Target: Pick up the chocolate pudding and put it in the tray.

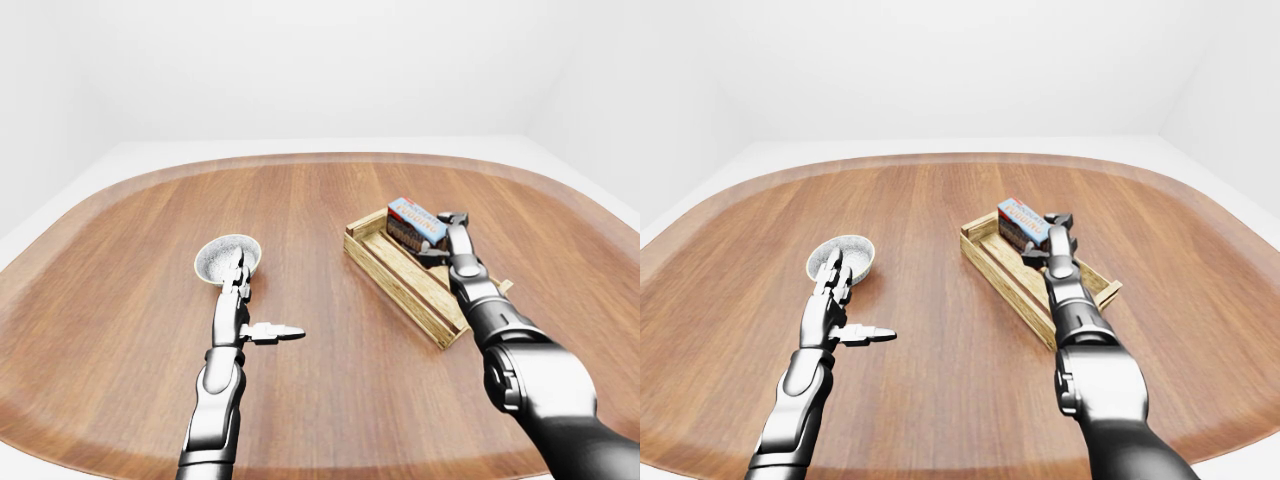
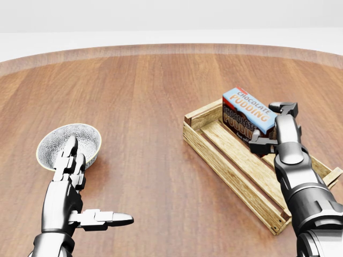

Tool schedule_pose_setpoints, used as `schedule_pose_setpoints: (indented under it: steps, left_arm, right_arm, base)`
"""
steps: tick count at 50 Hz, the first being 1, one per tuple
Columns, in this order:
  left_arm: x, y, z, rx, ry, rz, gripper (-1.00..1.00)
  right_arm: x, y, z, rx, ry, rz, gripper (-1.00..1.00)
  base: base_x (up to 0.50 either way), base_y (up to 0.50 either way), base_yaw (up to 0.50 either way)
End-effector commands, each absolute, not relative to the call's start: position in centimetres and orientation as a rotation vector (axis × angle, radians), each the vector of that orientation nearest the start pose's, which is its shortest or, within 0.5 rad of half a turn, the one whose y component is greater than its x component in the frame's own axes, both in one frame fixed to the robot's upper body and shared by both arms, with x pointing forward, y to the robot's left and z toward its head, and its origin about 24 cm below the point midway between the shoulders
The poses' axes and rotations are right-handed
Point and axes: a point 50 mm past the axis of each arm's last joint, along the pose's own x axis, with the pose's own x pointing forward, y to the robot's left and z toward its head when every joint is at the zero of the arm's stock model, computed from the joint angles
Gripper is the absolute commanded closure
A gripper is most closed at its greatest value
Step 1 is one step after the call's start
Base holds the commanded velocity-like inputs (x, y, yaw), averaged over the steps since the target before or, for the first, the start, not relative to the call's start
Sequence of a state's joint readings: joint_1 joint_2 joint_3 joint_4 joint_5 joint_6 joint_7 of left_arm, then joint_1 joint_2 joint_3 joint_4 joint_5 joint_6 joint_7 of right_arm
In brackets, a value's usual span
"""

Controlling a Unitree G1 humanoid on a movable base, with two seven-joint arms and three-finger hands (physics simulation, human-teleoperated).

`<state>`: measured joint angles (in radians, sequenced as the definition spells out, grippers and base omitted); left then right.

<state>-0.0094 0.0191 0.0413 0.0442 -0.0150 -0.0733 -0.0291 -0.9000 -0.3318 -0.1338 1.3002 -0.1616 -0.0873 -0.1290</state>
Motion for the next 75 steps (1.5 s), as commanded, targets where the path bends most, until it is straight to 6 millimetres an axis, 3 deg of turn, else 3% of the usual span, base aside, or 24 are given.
schedule_pose_setpoints:
  steps: [1,75]
  left_arm:
    - [25.5,16.0,4.0,0.007,-0.031,0.003,-1.00]
    - [25.5,16.1,4.1,0.005,-0.029,0.005,-1.00]
  right_arm:
    - [37.6,-24.0,6.0,-0.414,0.300,-0.254,1.00]
    - [34.6,-25.3,1.5,-0.467,0.438,-0.303,1.00]
  base:
    - [0.00,0.00,0.00]
    - [0.00,0.00,0.00]
